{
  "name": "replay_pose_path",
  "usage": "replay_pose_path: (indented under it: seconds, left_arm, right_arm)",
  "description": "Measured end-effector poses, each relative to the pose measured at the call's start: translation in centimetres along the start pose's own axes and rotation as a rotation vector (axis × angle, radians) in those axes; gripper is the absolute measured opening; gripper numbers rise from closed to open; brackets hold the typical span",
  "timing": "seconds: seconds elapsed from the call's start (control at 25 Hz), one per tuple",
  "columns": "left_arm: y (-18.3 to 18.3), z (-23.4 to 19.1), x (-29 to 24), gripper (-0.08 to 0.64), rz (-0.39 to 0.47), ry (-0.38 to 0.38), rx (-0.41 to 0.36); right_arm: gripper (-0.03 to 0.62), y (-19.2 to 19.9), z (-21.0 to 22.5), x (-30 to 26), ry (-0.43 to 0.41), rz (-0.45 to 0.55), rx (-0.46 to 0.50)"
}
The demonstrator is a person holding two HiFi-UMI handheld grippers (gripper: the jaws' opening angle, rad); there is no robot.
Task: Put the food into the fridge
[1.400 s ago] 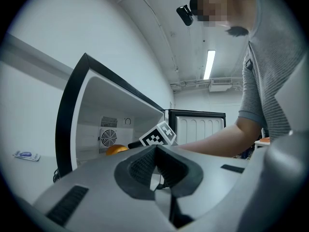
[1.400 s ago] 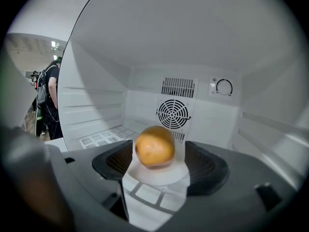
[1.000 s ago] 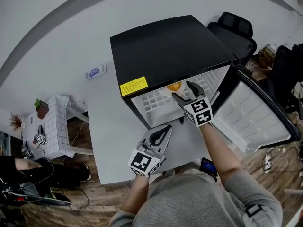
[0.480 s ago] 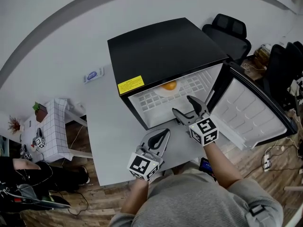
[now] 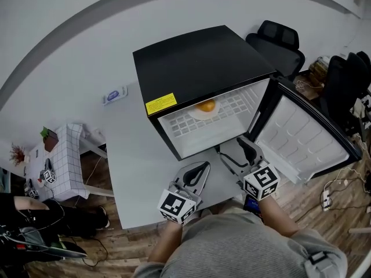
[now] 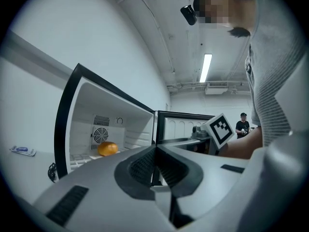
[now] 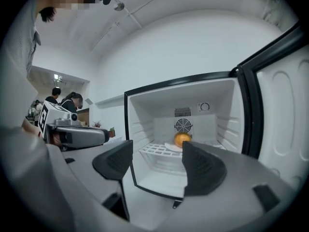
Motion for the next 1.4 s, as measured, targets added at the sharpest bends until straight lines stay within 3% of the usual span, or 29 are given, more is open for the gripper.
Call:
replay_pose_path:
  seconds: [0.2,0.48,0.8,1.4]
  left_arm:
    - [0.1,0.3,0.3,0.011,0.0,0.008,-0.001]
    - [0.0,0.5,0.6,0.011,0.006,0.018,-0.005]
    - [-0.2,0.5,1.1,0.011,0.013,0.016,-0.005]
    - [-0.2,0.3,1.3,0.011,0.023,0.02,-0.004]
  right_arm:
    - [0.316,-0.2,-1.1,1.8,-0.02,0.01,0.011]
    - [0.026,-0.9,-2.9,2.7,-0.062,0.027,0.074]
    - [0.012,-2.0,-4.8,2.8,-0.137,0.091,0.122]
    - [0.012,-2.4,-5.7,2.7,-0.163,0.095,0.153]
Point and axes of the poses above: the fingertips, and each gripper's own axes: x backward along the fingers, z to its right, y out of its underside, the point moved 10 cm from there along x, backward along the fingers, and after that the axes turned 5 degrees about -y, right-handed, at the moved point
